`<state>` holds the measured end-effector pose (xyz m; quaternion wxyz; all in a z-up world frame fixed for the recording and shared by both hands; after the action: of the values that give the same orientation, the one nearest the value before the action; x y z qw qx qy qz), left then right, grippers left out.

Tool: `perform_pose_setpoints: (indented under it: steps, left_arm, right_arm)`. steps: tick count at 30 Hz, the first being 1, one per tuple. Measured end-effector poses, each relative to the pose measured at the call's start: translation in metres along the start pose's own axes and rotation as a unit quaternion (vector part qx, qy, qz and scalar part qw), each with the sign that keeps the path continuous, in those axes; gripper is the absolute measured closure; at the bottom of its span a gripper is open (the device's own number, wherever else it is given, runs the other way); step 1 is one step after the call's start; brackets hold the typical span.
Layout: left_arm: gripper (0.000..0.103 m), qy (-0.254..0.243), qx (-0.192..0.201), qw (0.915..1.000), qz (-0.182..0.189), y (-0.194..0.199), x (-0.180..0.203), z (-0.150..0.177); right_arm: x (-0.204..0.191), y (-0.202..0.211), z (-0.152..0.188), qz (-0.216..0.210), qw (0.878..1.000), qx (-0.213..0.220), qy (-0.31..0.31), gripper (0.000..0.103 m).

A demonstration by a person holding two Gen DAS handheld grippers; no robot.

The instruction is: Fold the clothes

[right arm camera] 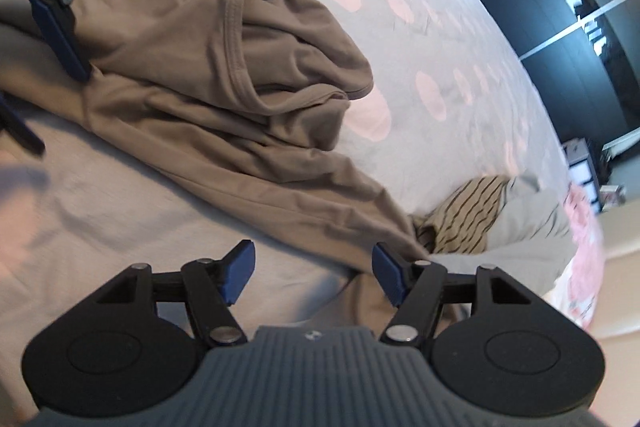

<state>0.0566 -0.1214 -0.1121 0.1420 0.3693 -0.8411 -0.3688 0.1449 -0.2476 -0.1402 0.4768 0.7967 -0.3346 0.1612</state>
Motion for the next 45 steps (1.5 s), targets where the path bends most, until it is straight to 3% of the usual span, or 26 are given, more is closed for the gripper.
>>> perform_pose_setpoints:
  steps: [4,8,9,10,11,16,21,25,28,30,34,36,40,41,44,45]
  left_arm:
    - [0.092,0.020,-0.014,0.9996,-0.015,-0.004,-0.012,0.006]
    - [0.100,0.039,0.000,0.9985,-0.037,0.004,-0.024,0.003]
    - [0.100,0.043,0.008,0.9981,-0.044,0.007,-0.027,0.002]
    - [0.101,0.046,0.015,0.9975,-0.050,0.011,-0.031,0.000]
    - [0.101,0.052,0.027,0.9964,-0.061,0.016,-0.036,-0.003]
    - [0.102,0.097,0.087,0.9837,-0.125,0.049,-0.073,-0.019]
    - [0.102,0.122,0.123,0.9661,-0.192,0.092,-0.110,-0.021]
    - [0.102,0.141,0.129,0.9514,-0.241,0.116,-0.140,-0.011]
    - [0.102,0.161,0.122,0.9385,-0.280,0.128,-0.163,-0.002]
    - [0.102,0.165,0.107,0.9352,-0.294,0.129,-0.174,0.005]
    - [0.101,0.159,0.078,0.9358,-0.305,0.126,-0.174,0.023]
    - [0.095,0.162,0.082,0.9379,-0.296,0.132,-0.170,0.024]
    - [0.057,0.180,0.106,0.9417,-0.264,0.144,-0.156,0.019]
    - [0.055,0.187,0.107,0.9424,-0.256,0.145,-0.153,0.017]
    - [0.055,0.192,0.104,0.9467,-0.236,0.143,-0.144,0.014]
    - [0.055,0.188,0.103,0.9488,-0.232,0.141,-0.140,0.013]
  right_arm:
    - [0.002,-0.008,0.002,0.012,0.998,0.003,0.061,0.033]
    - [0.010,-0.014,0.005,0.016,0.998,-0.008,0.064,0.036]
    - [0.011,-0.014,0.004,0.010,0.999,-0.013,0.051,0.054]
    - [0.011,-0.013,0.003,0.002,0.999,-0.018,0.039,0.093]
    - [0.012,-0.012,0.001,0.005,0.999,-0.022,0.029,0.102]
    - [0.006,0.010,-0.030,-0.005,0.999,0.011,-0.038,0.102]
    - [-0.030,0.051,-0.079,-0.034,0.995,0.065,-0.067,0.102]
    - [-0.070,0.078,-0.109,-0.083,0.988,0.089,-0.091,0.102]
    - [-0.095,0.095,-0.128,-0.129,0.978,0.115,-0.120,0.102]
    - [-0.110,0.105,-0.141,-0.158,0.968,0.133,-0.139,0.102]
    - [-0.132,0.113,-0.158,-0.194,0.956,0.146,-0.167,0.101]
    - [-0.136,0.108,-0.159,-0.194,0.958,0.144,-0.157,0.101]
    - [-0.133,0.099,-0.158,-0.189,0.961,0.131,-0.151,0.097]
    - [-0.130,0.099,-0.157,-0.186,0.962,0.128,-0.156,0.095]
    - [-0.121,0.100,-0.156,-0.176,0.963,0.123,-0.163,0.078]
    - [-0.117,0.102,-0.155,-0.173,0.964,0.121,-0.161,0.065]
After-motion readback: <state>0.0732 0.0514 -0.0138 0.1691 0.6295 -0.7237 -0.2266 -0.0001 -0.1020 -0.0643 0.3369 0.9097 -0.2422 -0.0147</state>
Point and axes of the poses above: each gripper's, at about its wrist camera, not at the fingertips, and y roughly against the way its jaws point, x to its right, z to its underside, the point moved 8 cm from there along -y, roughly the way its jaws point, and after that the axes turned 15 degrees about x, right-handed, at the moved point
